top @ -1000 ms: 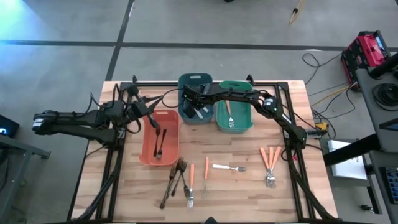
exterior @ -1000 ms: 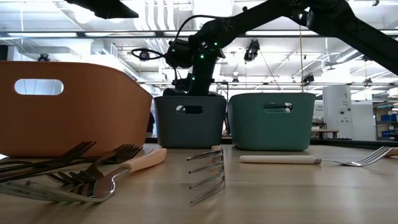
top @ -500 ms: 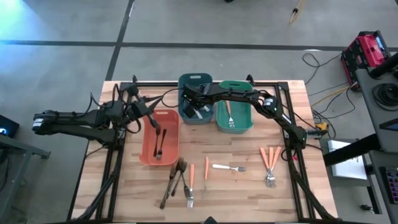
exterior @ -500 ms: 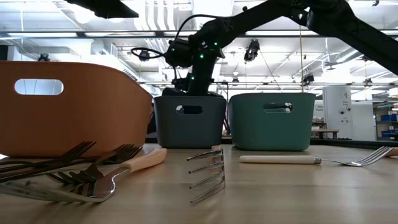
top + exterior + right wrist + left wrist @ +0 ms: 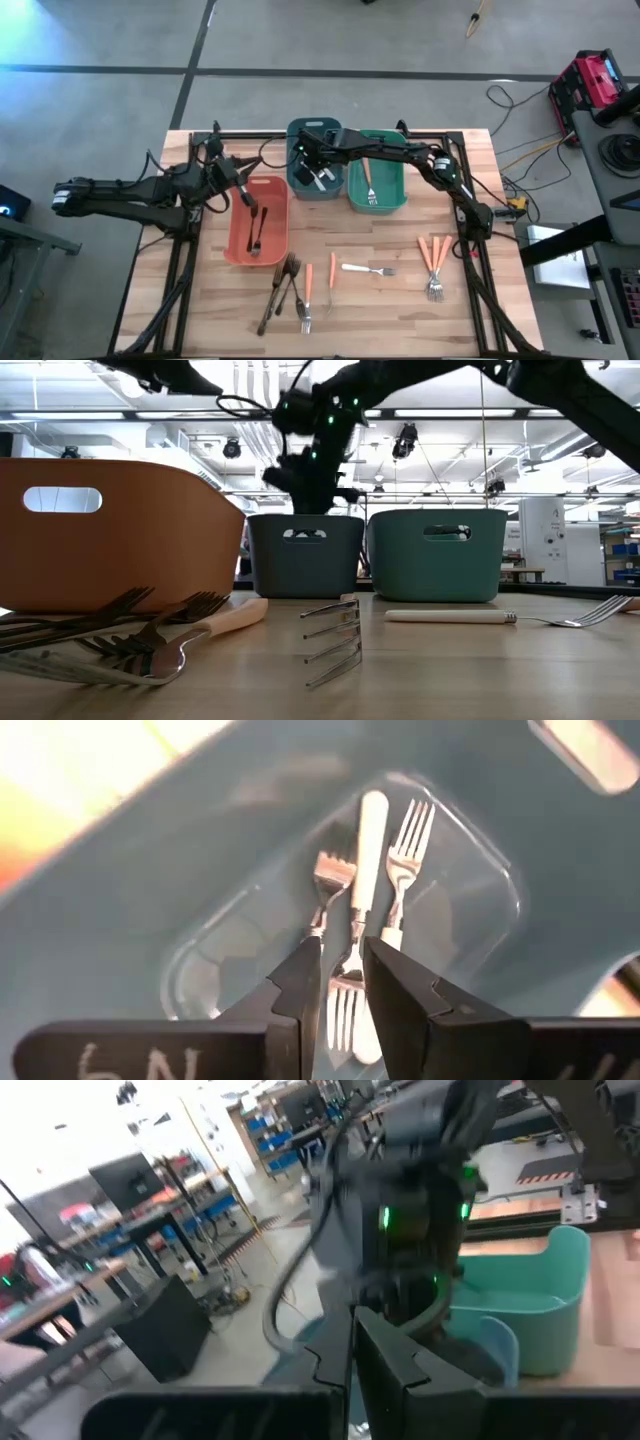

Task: Sort silverware by color (type)
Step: Put the orange fork into the green bin

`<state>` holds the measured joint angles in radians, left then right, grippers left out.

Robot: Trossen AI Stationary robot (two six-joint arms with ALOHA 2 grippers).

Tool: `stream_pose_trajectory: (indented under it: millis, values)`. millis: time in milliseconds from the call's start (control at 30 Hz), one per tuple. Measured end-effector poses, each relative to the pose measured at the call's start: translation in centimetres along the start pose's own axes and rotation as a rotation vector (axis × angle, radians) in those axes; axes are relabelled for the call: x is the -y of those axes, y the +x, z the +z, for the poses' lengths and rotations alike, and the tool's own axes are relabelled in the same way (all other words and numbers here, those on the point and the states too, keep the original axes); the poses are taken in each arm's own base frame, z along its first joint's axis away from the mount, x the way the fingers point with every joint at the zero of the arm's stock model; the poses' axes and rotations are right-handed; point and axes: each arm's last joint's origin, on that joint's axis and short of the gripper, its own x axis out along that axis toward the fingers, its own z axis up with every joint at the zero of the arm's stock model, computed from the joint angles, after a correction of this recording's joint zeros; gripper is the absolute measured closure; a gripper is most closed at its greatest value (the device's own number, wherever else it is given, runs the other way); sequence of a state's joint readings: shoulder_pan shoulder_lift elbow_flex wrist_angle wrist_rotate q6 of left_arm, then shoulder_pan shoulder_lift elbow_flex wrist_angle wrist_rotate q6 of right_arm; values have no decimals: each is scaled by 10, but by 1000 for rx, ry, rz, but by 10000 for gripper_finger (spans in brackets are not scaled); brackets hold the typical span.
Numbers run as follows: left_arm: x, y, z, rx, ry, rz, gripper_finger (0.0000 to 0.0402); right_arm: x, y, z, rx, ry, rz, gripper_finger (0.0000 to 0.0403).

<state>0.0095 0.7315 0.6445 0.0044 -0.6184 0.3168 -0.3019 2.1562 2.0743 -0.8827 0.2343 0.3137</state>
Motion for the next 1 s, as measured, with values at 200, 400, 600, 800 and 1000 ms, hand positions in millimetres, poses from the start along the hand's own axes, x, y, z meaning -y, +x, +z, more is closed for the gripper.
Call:
stream_pose_trajectory:
  millis: [200,400,600,800,1000]
  values:
    - [2,0,-6,-55,-99,-15,401,-13,-36,2,64,-82,35,343]
    - [3,-1,-9,-81,-163,-22,401,-32,-65,-4,108,-178,46,346]
    - [10,-3,-8,-72,-245,-137,401,-45,-97,-17,119,-258,19,346]
    - [26,-8,-5,-71,-312,-309,401,-49,-142,-37,192,-285,-34,346]
    - [45,-11,0,-56,-364,-391,401,-50,-176,-70,213,-283,17,346]
